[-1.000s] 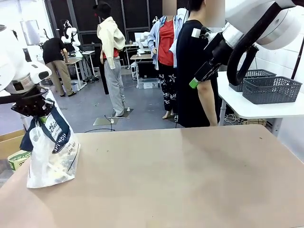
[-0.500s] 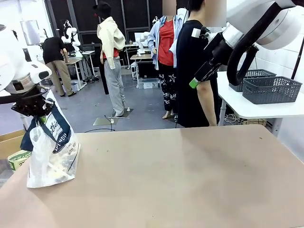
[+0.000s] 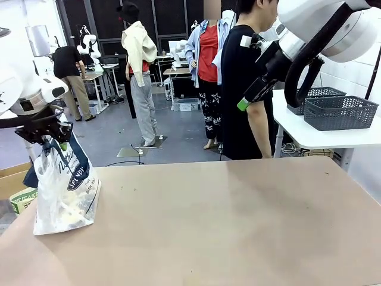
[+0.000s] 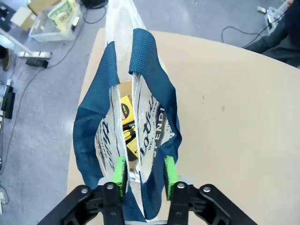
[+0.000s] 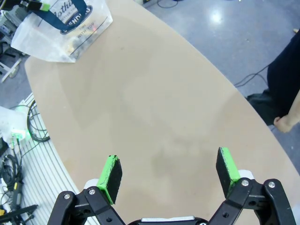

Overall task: Transfer purchased items from the store into the shopping bag.
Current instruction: Move the Reusable shopping bag to the right side of the table.

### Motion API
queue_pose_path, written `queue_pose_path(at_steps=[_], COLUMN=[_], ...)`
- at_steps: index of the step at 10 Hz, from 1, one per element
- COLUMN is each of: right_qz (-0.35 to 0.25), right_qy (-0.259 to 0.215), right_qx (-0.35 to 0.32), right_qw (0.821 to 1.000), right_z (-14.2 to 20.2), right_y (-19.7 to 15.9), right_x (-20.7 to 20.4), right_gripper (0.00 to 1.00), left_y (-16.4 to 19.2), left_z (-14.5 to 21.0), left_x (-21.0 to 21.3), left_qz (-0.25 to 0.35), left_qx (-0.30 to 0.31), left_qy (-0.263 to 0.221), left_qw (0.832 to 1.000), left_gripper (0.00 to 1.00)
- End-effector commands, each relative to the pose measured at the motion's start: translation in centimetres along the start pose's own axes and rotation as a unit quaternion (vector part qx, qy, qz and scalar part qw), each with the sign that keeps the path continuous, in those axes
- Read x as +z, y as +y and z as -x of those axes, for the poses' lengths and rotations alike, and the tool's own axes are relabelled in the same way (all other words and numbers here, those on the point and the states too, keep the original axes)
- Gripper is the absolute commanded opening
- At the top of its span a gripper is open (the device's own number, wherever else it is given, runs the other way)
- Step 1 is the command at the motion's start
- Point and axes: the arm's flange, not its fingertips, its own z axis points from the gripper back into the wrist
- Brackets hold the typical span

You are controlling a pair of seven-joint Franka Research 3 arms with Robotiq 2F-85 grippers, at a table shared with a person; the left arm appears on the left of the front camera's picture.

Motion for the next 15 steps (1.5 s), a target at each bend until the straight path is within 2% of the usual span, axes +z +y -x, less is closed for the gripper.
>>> queue_pose_path(at_steps=[1, 4, 6, 9, 13, 15], right_qz=[0.001, 0.001, 0.001, 0.001, 0.001, 0.001], right_qy=[0.007, 0.007, 0.007, 0.007, 0.007, 0.007], right_qx=[0.005, 0.005, 0.005, 0.005, 0.005, 0.005], right_qw=[1.000, 1.000, 1.000, 1.000, 1.000, 1.000], right_z=[0.4, 0.4, 0.4, 0.4, 0.4, 0.4], right_y=[0.2, 0.2, 0.2, 0.2, 0.2, 0.2], right_x=[0.1, 0.1, 0.1, 0.1, 0.1, 0.1], right_gripper=[1.00, 1.00, 1.00, 1.00, 1.00, 1.00], left_y=[0.0, -0.7, -0.7, -2.0, -4.5, -6.9], left_z=[-0.8, -1.6, -1.6, -1.6, -2.2, -3.1], left_x=[1.7, 4.4, 5.8, 7.3, 8.6, 6.1], left_qz=[0.011, 0.028, 0.041, 0.042, 0.055, 0.123], left_qx=[0.003, 0.007, 0.010, -0.013, -0.068, -0.161], left_qy=[0.005, -0.013, -0.003, -0.012, -0.013, 0.020], left_qw=[1.000, 0.999, 0.999, 0.999, 0.996, 0.979], left_gripper=[1.00, 1.00, 1.00, 1.00, 1.00, 1.00])
